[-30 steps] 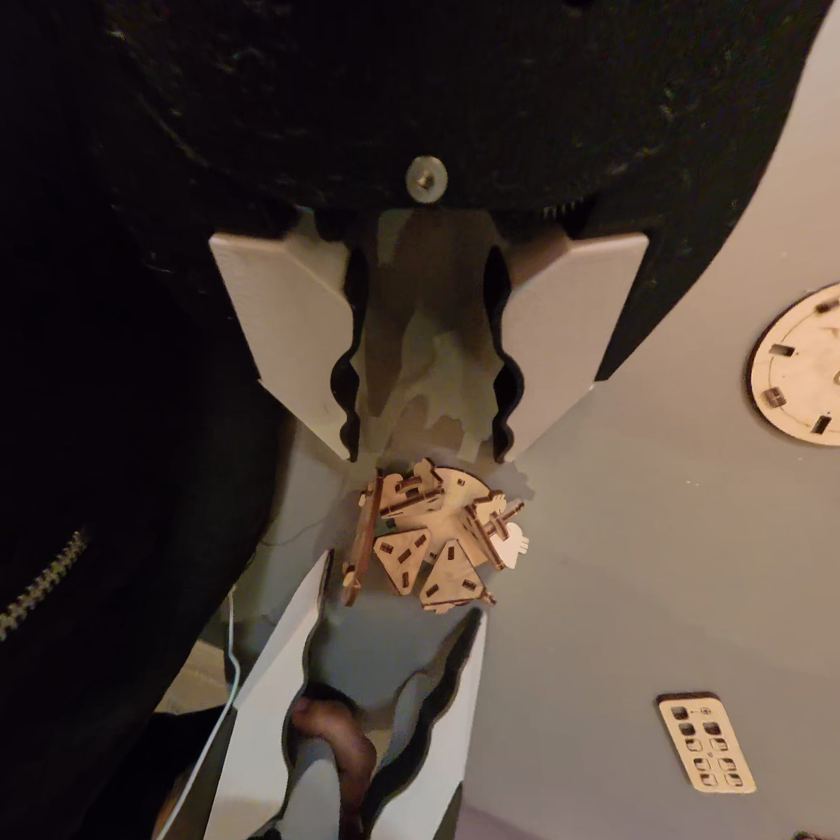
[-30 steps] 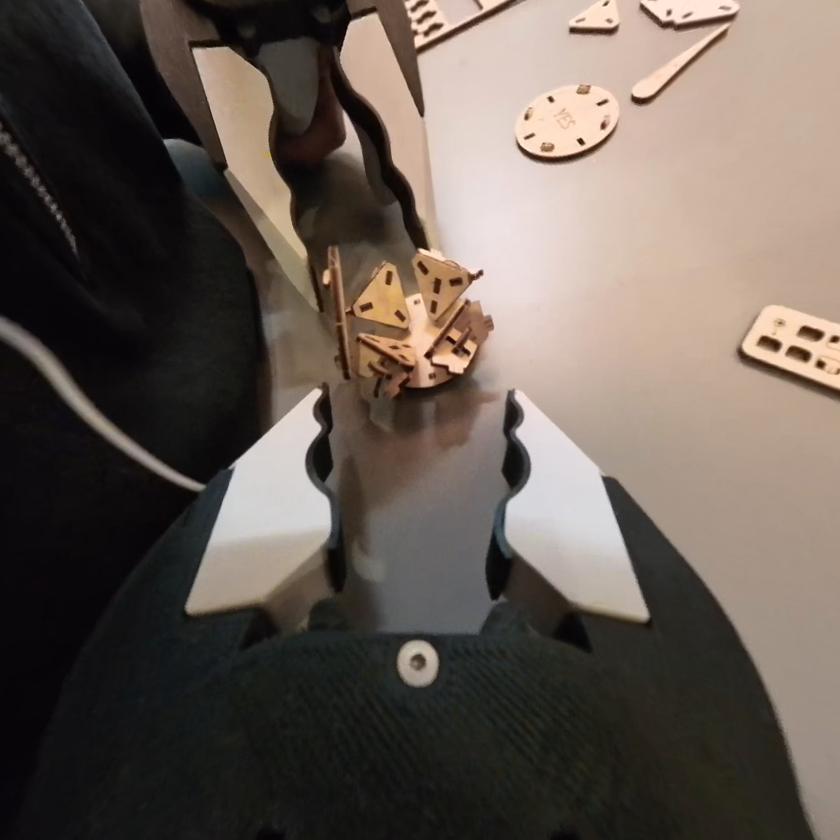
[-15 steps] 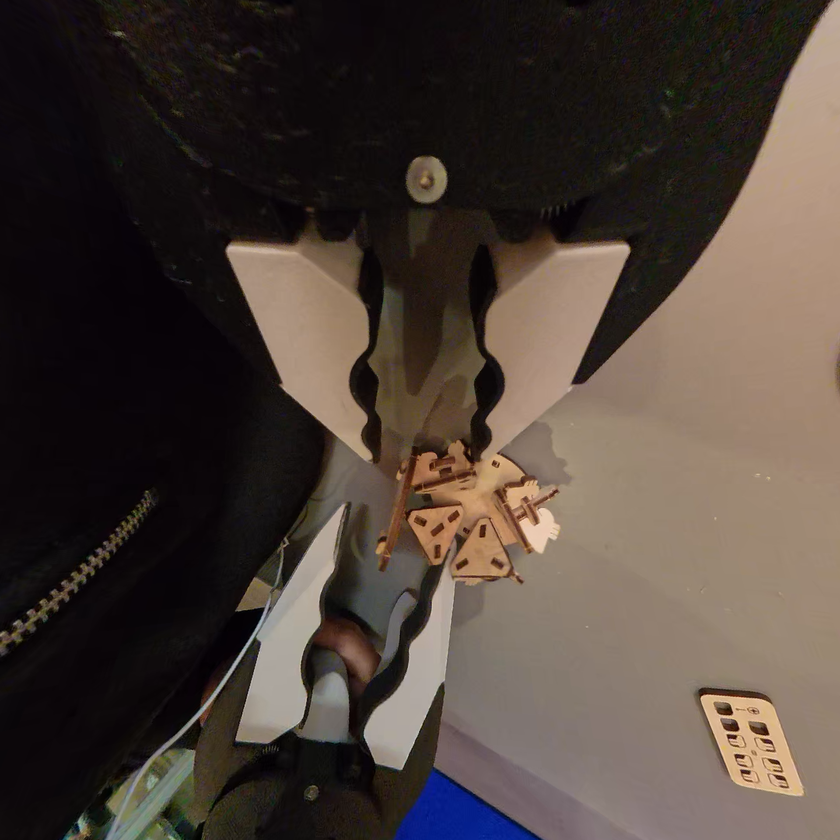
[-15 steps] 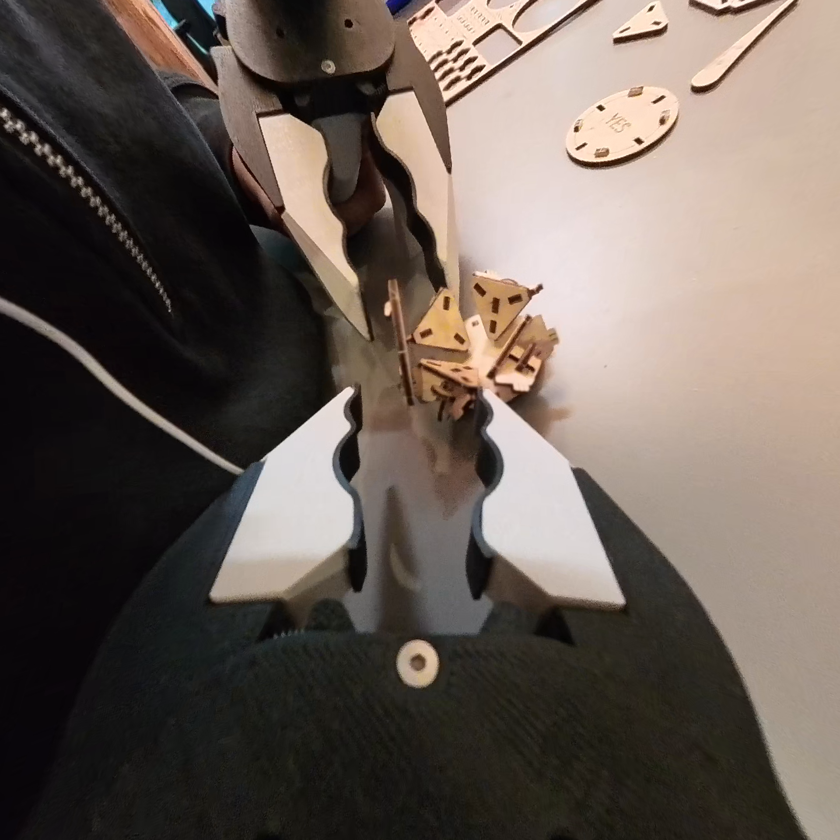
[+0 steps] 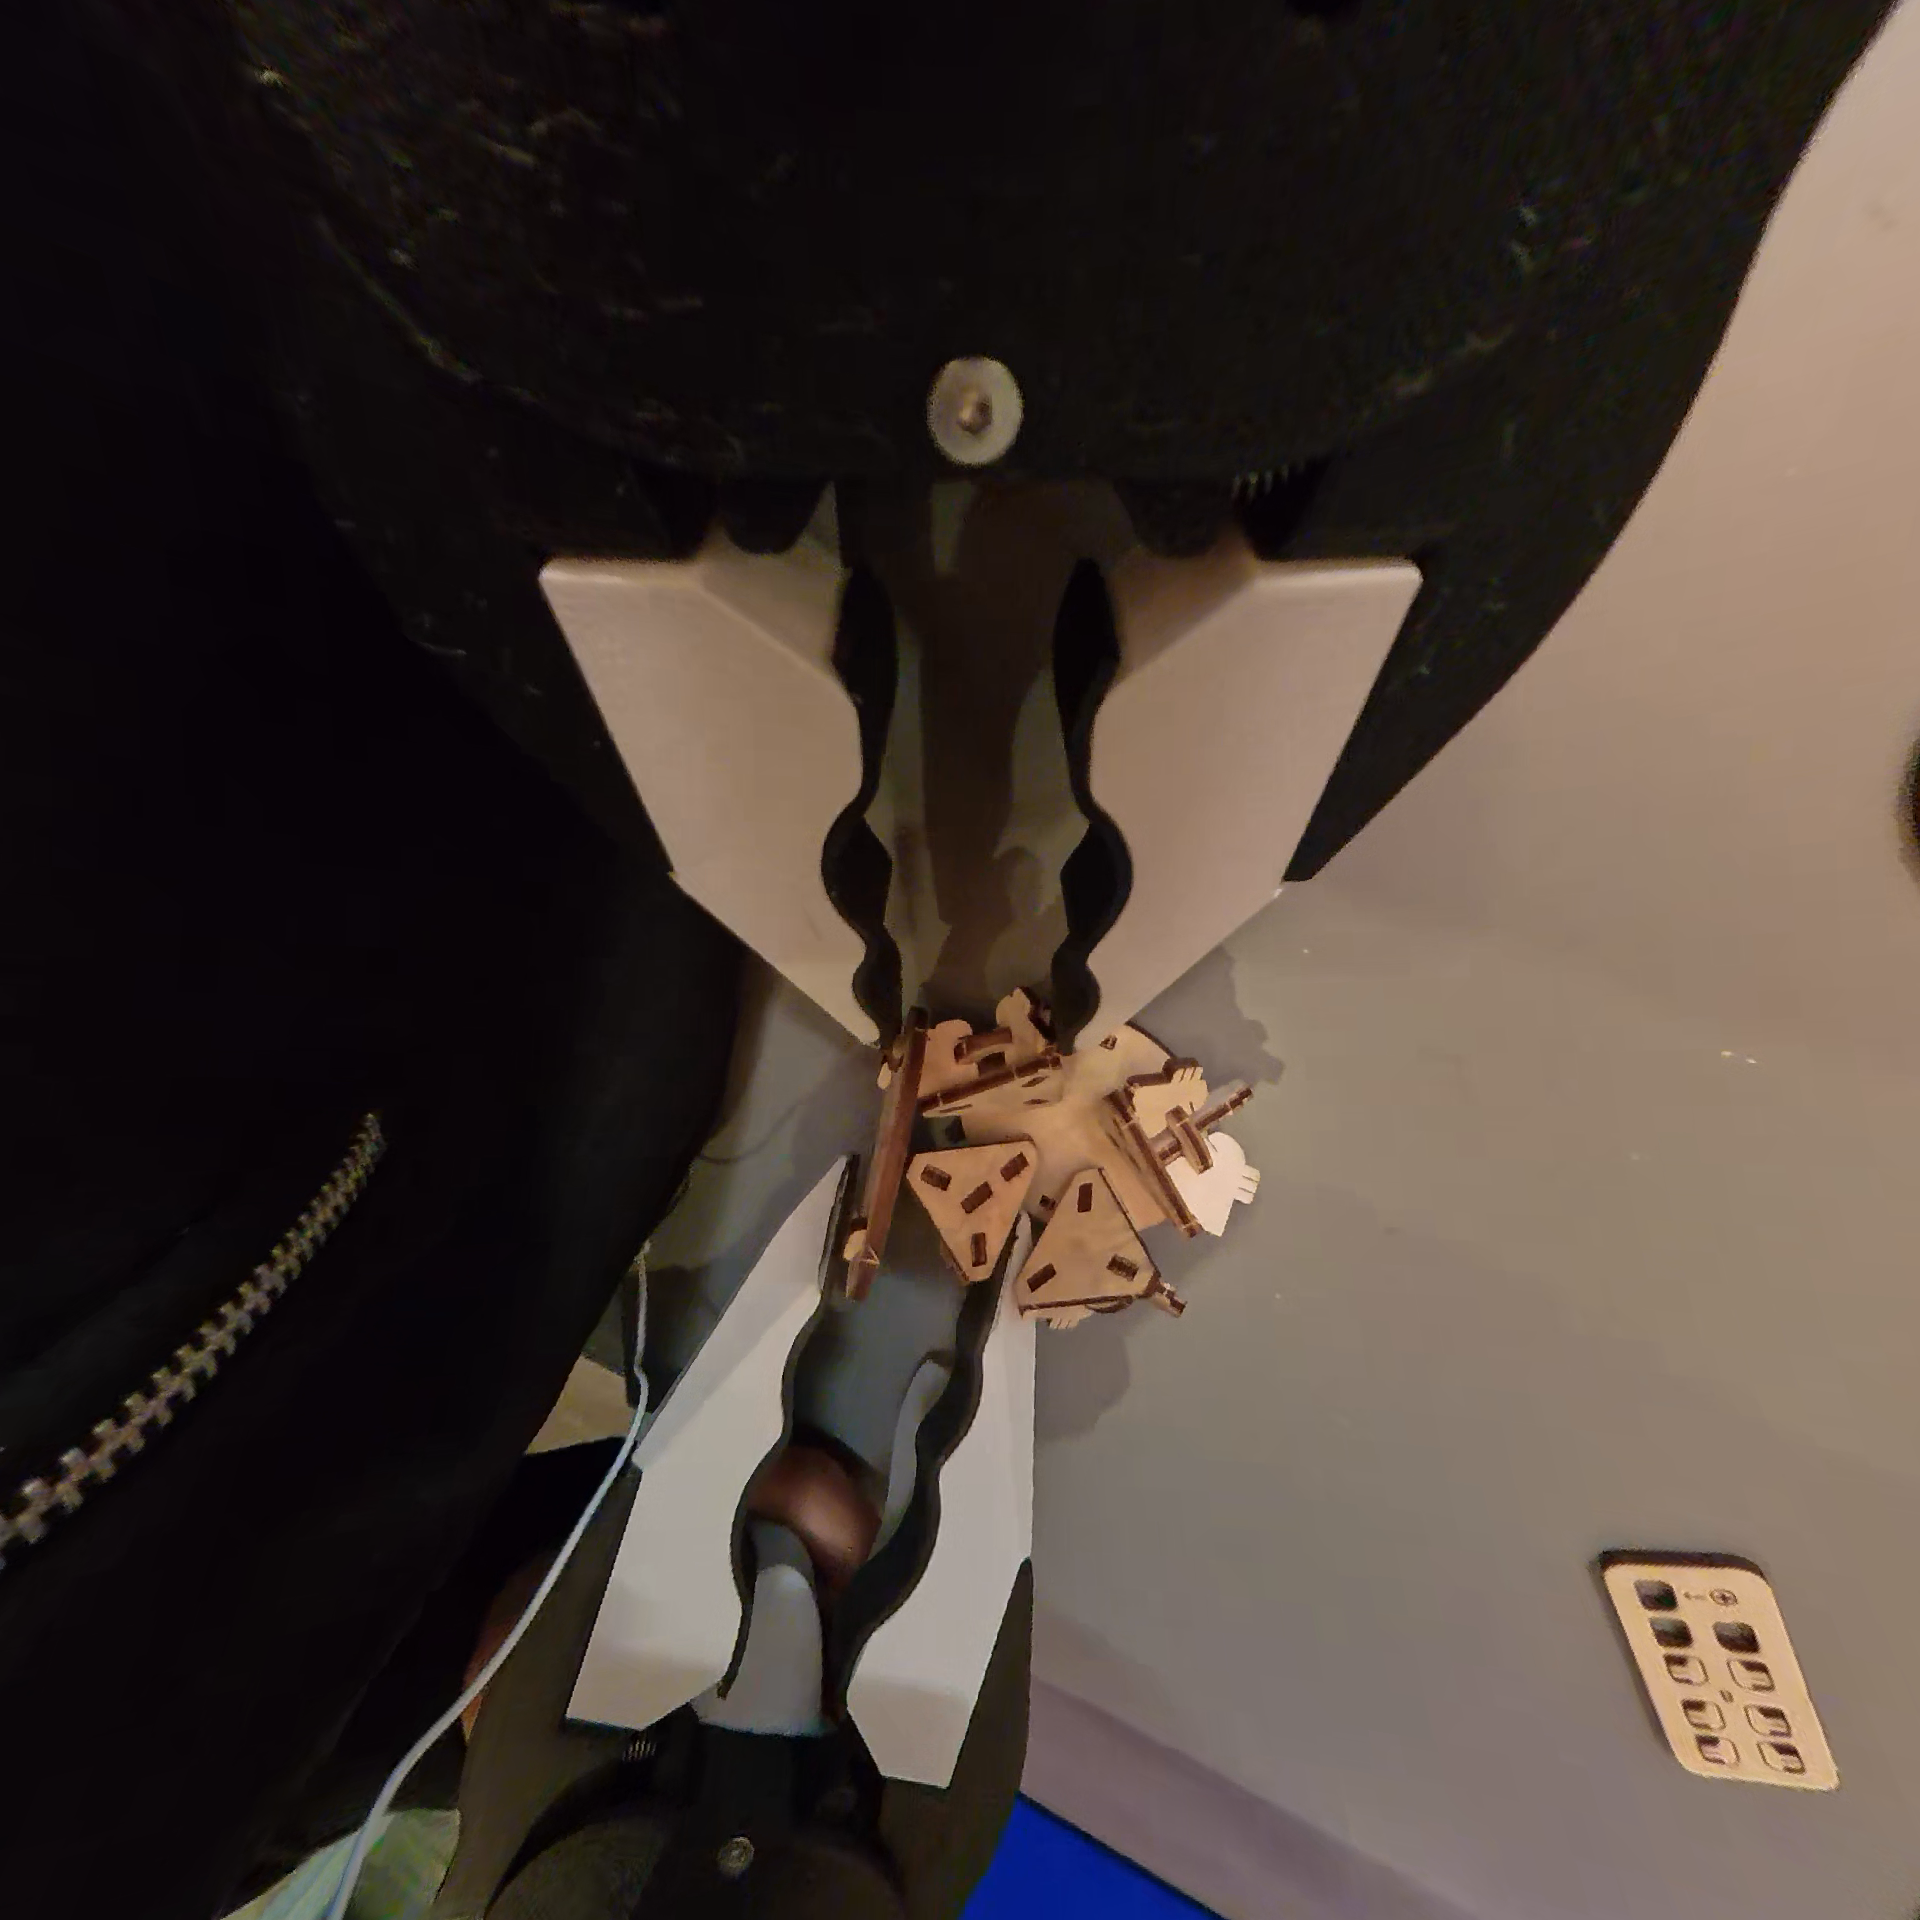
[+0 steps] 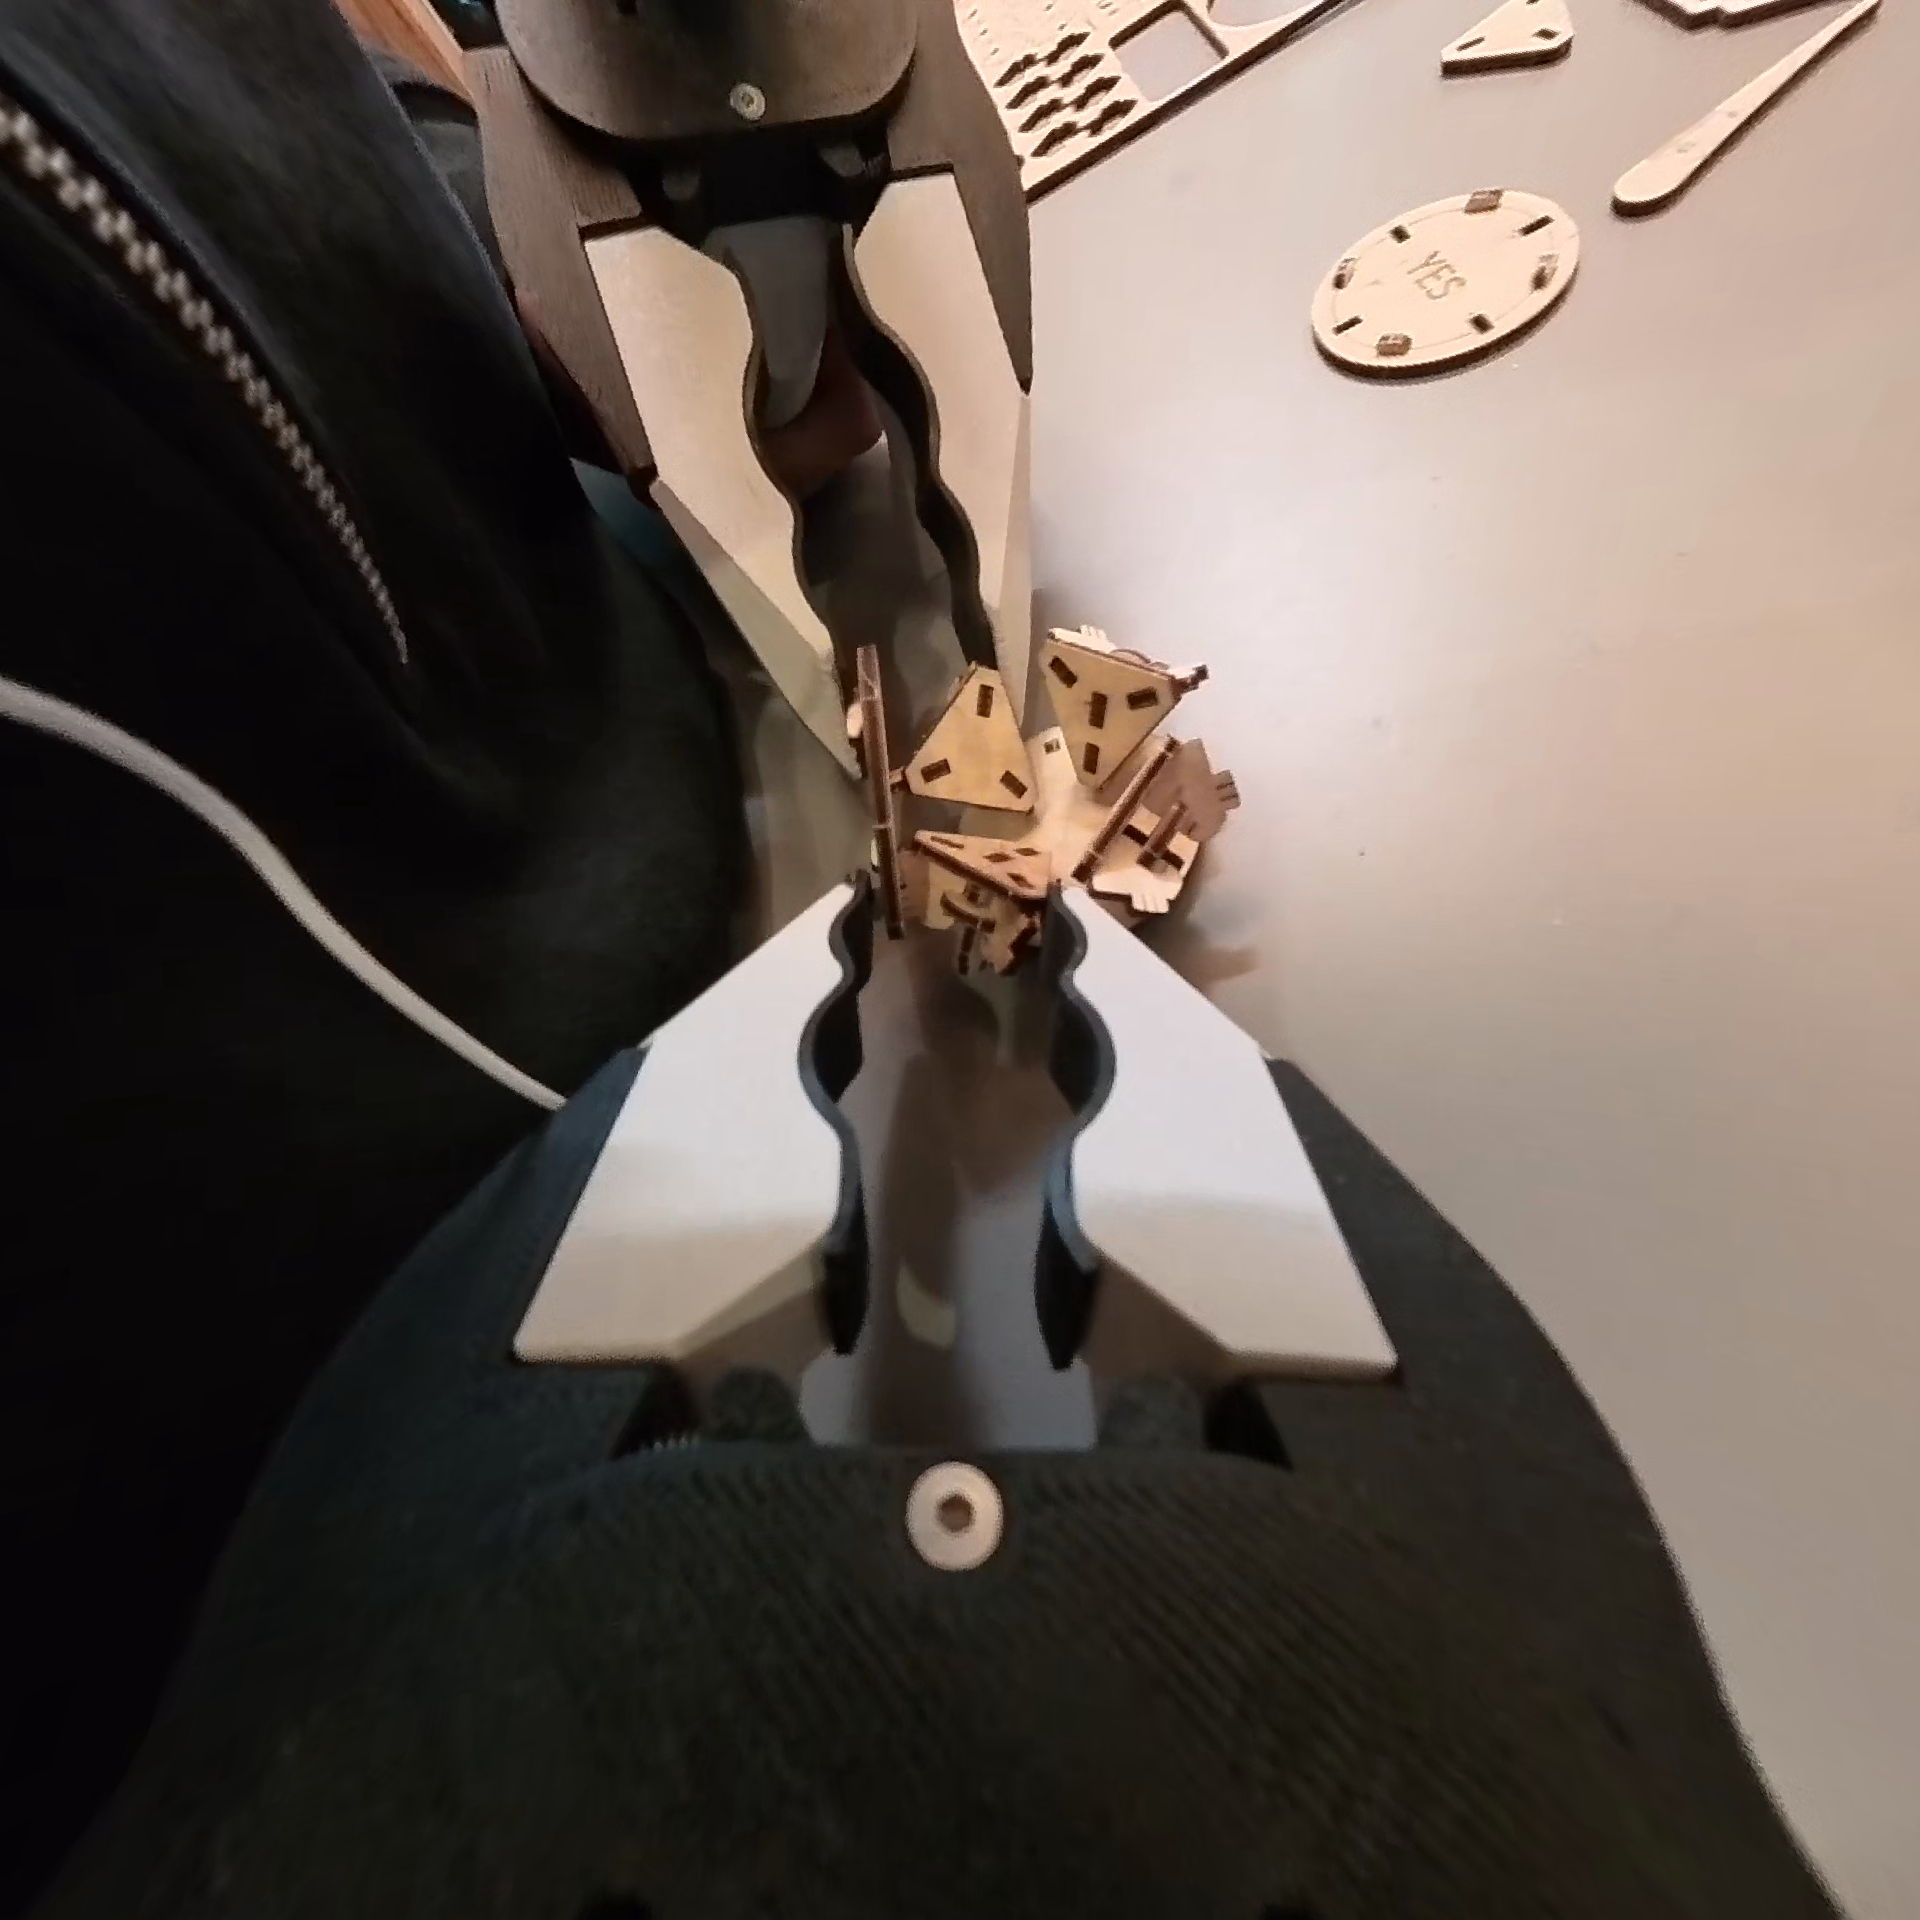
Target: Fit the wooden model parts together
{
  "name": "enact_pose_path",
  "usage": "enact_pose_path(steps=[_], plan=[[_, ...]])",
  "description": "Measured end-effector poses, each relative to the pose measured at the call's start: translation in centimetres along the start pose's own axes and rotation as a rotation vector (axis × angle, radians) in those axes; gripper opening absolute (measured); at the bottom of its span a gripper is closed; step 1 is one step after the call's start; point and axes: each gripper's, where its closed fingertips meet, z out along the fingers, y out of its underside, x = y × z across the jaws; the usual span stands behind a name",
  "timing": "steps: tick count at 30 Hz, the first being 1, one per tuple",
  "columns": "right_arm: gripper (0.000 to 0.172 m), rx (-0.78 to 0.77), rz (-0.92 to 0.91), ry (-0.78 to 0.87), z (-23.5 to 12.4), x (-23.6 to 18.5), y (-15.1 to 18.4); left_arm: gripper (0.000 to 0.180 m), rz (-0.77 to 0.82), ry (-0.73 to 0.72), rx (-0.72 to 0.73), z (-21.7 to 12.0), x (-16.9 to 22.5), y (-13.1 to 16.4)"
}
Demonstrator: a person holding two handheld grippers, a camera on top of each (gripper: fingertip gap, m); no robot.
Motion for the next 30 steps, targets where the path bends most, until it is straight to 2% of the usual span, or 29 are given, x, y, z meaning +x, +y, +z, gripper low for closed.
enact_pose_path(steps=[4, 13, 30], plan=[[0.031, -0.008, -0.020, -0.012, -0.03, -0.04, 0.04, 0.025, 0.032, -0.022, -0.053, 0.54, 0.08, 0.62], [0.031, -0.038, -0.093, -0.031, -0.03, -0.10, 0.25, 0.024, 0.040, -0.017, -0.056, 0.59, 0.19, 0.65], [0.031, -0.060, -0.121, -0.055, 0.01, -0.08, 0.37, 0.024, 0.066, -0.037, -0.062, 0.64, 0.17, 0.77]])
